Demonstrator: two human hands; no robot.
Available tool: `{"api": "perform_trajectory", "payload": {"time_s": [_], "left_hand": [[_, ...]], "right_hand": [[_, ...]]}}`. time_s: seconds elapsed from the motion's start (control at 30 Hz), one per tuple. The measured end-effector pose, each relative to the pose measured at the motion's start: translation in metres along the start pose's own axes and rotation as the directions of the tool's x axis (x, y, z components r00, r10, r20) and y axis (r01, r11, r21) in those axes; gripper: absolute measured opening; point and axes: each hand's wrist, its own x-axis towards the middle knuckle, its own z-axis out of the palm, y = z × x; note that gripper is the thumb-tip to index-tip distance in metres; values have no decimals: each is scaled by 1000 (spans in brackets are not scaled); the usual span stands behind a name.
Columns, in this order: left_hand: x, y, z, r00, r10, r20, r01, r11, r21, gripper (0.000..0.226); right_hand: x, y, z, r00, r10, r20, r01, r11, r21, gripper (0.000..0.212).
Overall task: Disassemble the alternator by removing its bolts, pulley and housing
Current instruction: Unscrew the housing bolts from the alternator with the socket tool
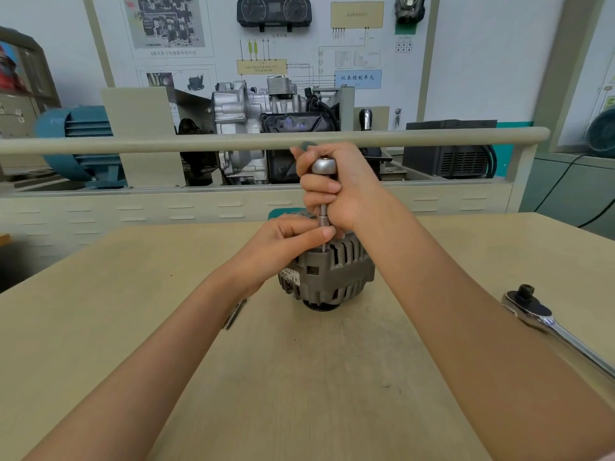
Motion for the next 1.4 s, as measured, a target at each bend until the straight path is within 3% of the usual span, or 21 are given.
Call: {"api": "perform_trajectory", "payload": {"time_s": [0.07,0.13,0.17,0.23,0.33,0.43,0.53,0.67,0.73,0.8,0.87,0.9,0.93,1.0,1.1,1.17,1.27,1.33,1.4], "left_hand": [[0,-1,0,999,25,-24,-25,1000,17,46],[0,-2,1,998,28,-56,-27,999,16,55],[0,-1,2,997,25,-68,-25,1000,12,50],[0,1,3,998,7,-65,-7,1000,-4,40],[0,0,1,999,-24,-27,23,999,-44,24],[1,0,0,999,-42,0,41,997,-64,22],[0,0,-1,999,-47,7,48,996,-77,27],[-1,2,0,999,-26,-22,24,998,-65,25],[-1,2,1,999,-16,-38,14,999,-43,22],[0,1,1,998,-17,-53,15,999,-29,25],[0,0,1,996,-22,-83,21,1000,-21,21],[1,-1,1,995,-24,-93,23,1000,-13,21],[1,-1,2,995,-29,-91,28,999,-17,21],[1,-1,2,996,-40,-74,37,998,-42,18],[0,0,1,998,-53,-44,50,996,-72,23],[-1,2,1,998,-52,-18,51,996,-77,27],[-1,1,-1,999,-40,-14,39,997,-62,27],[-1,0,-2,999,-33,-25,32,998,-54,23],[-1,2,-1,999,-22,-29,21,999,-34,22]], "right_hand": [[1,8,4,957,-194,-215,185,981,-61,25],[4,14,6,846,-375,-379,370,925,-89,25],[6,16,6,807,-409,-426,419,905,-75,29],[5,15,6,807,-383,-449,414,910,-31,31],[1,6,4,918,-232,-321,230,972,-45,24],[3,-4,3,996,21,-90,-31,993,-117,25],[9,-7,3,968,220,124,-201,968,-149,20],[7,-7,-2,951,244,188,-230,969,-94,22],[3,-5,-2,983,148,110,-146,989,-32,22],[3,4,2,988,-83,-133,80,996,-31,19],[7,14,8,851,-346,-395,348,935,-71,20],[9,17,11,791,-408,-455,419,904,-83,24],[9,18,13,781,-417,-465,431,899,-83,25],[6,14,12,868,-318,-381,303,948,-98,24],[6,-1,1,993,-20,-120,15,999,-42,27],[10,-7,-8,987,137,83,-139,990,13,24],[12,-8,-12,937,234,261,-233,972,-37,26],[11,-7,-9,921,250,299,-247,968,-46,26],[7,-5,-6,950,206,234,-211,977,-2,24]]}}
